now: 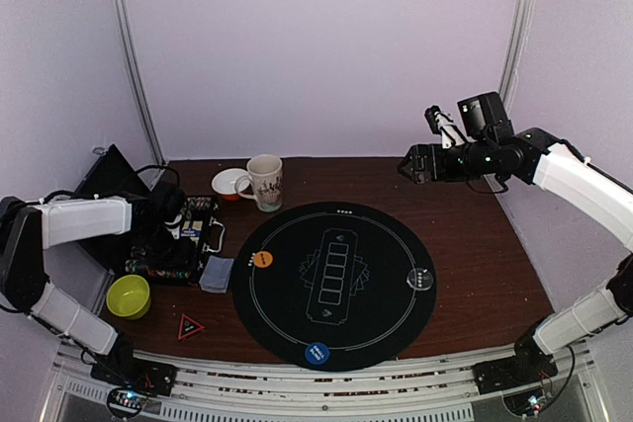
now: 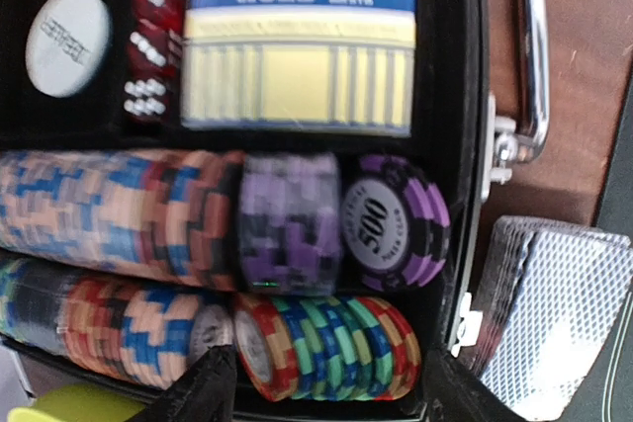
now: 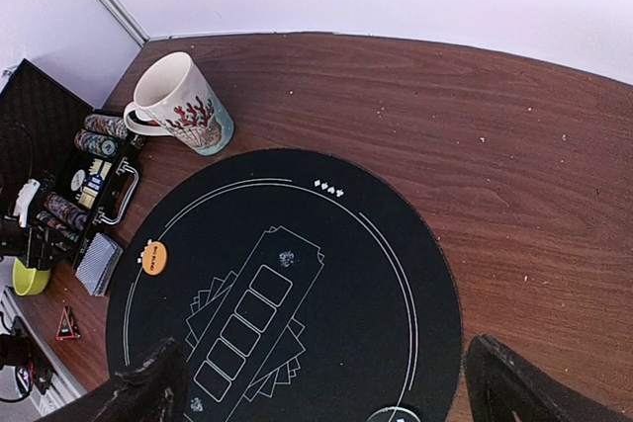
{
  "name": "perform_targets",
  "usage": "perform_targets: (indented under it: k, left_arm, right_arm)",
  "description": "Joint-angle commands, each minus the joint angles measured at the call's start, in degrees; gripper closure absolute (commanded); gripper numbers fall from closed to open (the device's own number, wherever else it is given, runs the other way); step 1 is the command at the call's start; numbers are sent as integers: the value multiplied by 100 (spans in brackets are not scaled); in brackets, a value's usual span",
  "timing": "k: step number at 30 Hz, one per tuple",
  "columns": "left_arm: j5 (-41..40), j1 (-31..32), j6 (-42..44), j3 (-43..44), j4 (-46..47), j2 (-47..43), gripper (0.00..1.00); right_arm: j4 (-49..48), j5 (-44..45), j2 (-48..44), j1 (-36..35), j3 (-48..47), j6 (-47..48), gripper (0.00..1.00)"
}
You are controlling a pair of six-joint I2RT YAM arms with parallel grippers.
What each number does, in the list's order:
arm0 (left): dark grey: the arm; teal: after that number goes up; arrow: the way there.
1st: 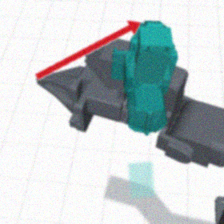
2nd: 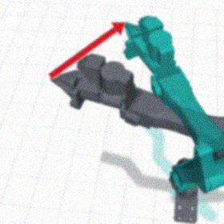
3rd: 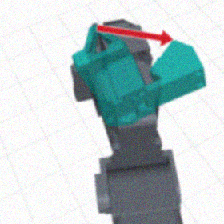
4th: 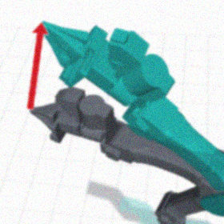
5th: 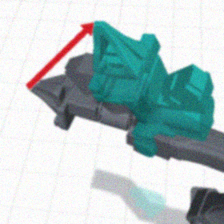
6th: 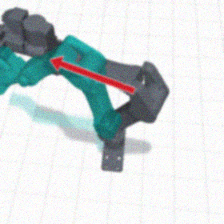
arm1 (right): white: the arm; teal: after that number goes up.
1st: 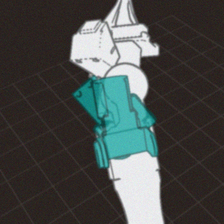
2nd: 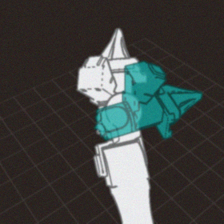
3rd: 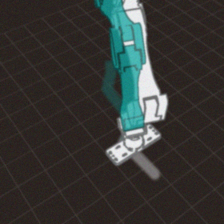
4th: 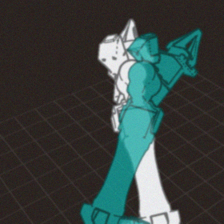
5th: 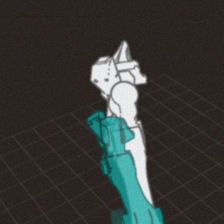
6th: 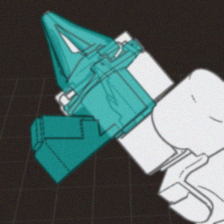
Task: Distribute texas hold em gaming equipment
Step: Pick up the pile of poker chips from the chip case.
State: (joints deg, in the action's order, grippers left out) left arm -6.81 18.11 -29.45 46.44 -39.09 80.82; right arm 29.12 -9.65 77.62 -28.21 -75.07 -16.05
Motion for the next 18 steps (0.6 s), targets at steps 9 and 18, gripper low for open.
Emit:
perform_targets:
  k: [9,18]
  left_arm:
    - [-274,-22,-57,246,-157,317,49]
    - [-304,-243,-78,110,-49,121,51]
  right_arm:
    - [199,177,-64,26,-103,137,0]
    - [190,147,-41,26,-113,146,0]
